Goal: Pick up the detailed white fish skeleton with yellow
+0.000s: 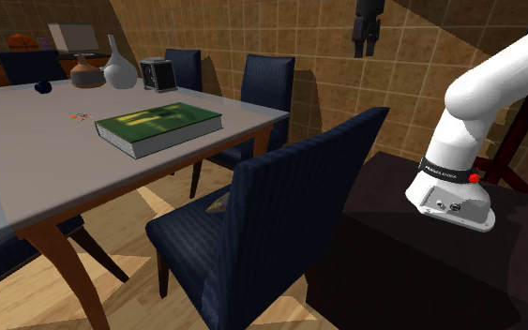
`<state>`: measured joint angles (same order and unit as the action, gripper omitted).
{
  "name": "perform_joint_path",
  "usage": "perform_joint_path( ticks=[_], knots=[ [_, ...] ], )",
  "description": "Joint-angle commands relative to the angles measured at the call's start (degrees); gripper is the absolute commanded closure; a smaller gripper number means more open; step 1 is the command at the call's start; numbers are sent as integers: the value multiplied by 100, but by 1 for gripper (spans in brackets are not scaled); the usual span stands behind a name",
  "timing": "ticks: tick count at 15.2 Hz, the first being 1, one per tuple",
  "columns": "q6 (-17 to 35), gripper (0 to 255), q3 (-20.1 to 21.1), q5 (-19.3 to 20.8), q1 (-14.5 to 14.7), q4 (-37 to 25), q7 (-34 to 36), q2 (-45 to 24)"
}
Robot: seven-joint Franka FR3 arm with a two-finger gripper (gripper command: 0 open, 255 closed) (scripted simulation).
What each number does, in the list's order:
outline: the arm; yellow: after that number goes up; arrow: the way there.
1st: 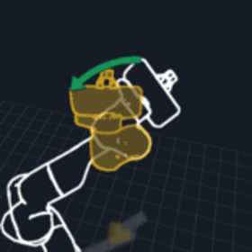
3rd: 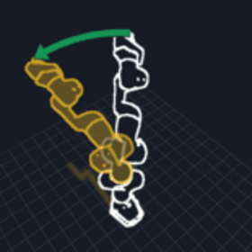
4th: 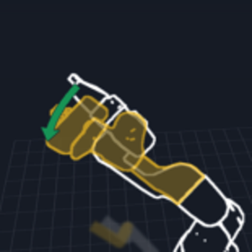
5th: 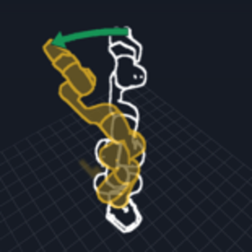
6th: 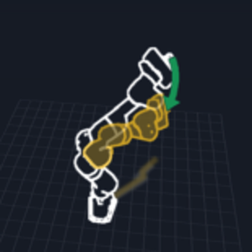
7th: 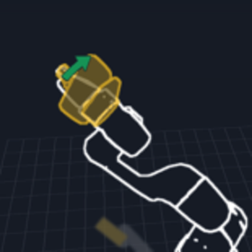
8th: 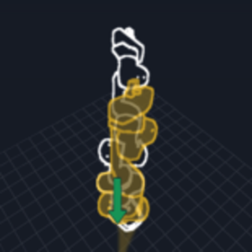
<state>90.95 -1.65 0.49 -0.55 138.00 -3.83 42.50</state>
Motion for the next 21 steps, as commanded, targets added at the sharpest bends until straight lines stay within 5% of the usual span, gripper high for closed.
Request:
perform_joint_path(
  ticks=[1,21],
  knots=[
    [0,0,0,0,0,0,0,0],
    [3232,0,1014,318,1058,-114,-746,-3326]
  ],
)
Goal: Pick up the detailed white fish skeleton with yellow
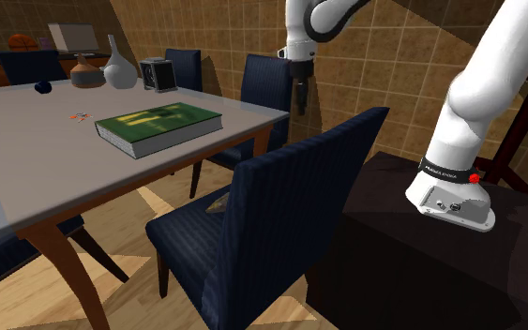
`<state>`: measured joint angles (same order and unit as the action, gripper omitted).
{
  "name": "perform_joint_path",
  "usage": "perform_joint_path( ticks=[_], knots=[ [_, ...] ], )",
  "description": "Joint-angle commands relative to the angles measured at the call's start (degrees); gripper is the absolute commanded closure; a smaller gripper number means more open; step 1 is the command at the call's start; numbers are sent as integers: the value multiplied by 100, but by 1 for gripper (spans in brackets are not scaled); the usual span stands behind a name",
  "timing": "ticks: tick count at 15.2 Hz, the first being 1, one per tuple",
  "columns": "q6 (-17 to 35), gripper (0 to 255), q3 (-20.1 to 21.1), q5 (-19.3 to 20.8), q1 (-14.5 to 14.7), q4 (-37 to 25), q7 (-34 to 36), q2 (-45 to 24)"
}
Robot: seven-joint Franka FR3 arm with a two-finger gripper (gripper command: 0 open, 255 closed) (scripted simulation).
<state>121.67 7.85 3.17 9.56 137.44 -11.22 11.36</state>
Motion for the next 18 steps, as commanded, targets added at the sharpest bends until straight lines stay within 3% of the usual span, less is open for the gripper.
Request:
perform_joint_path(
  ticks=[1,10,18],
  knots=[
    [287,0,118,111,86,-116,-15,-401],
    [1203,0,491,955,497,-834,99,-2136],
    [1668,0,530,1914,1091,-1727,287,-3661]
  ],
)
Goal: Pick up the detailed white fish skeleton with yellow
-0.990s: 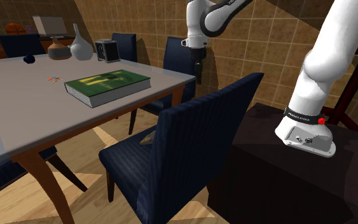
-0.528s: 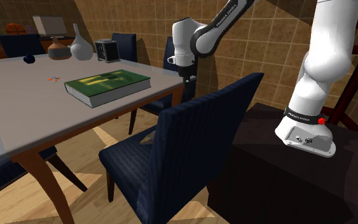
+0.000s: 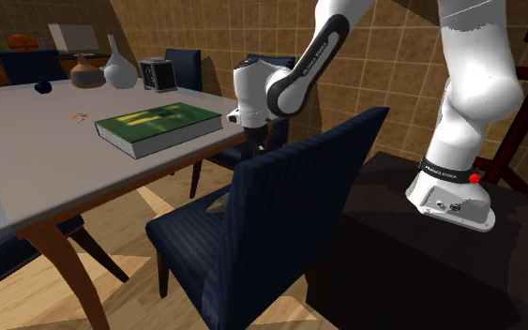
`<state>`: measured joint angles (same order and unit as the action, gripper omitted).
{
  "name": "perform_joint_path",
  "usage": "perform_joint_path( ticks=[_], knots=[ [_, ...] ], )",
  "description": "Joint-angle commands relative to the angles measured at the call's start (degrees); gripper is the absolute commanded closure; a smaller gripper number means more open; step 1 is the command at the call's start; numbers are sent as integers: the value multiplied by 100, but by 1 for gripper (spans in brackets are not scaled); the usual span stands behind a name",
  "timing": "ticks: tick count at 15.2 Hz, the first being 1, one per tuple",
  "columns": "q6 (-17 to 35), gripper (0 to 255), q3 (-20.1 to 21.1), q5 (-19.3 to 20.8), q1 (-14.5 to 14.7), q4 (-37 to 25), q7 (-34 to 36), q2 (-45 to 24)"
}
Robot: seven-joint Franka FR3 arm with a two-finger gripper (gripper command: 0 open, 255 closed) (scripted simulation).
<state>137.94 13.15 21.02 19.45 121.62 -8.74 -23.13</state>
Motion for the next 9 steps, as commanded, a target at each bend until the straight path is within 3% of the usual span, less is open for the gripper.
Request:
perform_joint_path(
  ticks=[1,5,9],
  knots=[
    [80,0,-11,242,191,-272,54,-398],
    [207,0,-71,659,560,-803,78,-1134],
    [353,0,-150,792,662,-943,150,-1435]
  ],
)
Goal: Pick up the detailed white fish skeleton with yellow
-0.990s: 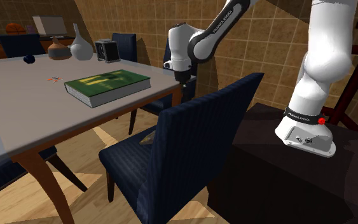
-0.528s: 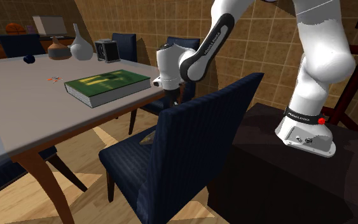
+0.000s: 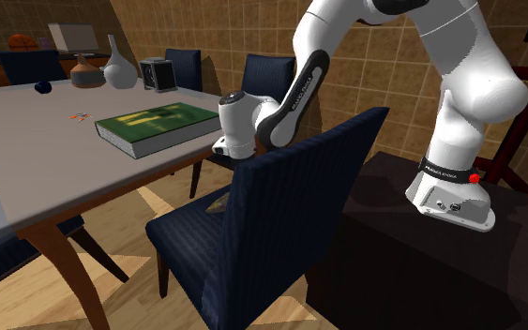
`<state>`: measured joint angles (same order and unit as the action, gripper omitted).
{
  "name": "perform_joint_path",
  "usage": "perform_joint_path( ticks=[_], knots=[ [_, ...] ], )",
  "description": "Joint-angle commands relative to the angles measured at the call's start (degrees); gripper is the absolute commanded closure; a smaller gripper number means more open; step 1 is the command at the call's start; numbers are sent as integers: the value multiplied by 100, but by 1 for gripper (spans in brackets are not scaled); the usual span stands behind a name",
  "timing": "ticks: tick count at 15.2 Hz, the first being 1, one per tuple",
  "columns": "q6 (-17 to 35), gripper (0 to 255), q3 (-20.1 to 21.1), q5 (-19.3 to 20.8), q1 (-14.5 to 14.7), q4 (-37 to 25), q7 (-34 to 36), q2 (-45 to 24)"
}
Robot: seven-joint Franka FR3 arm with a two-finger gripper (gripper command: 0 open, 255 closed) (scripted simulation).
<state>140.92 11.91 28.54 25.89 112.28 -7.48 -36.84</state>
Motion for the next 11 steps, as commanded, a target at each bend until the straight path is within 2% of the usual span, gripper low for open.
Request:
perform_joint_path(
  ticks=[1,6,7,11],
  knots=[
    [98,0,-48,66,34,-33,48,-133],
    [247,0,-129,155,93,-127,132,-379],
    [244,255,-128,154,95,-134,132,-383],
    [246,255,-129,156,97,-135,135,-387]
  ],
)
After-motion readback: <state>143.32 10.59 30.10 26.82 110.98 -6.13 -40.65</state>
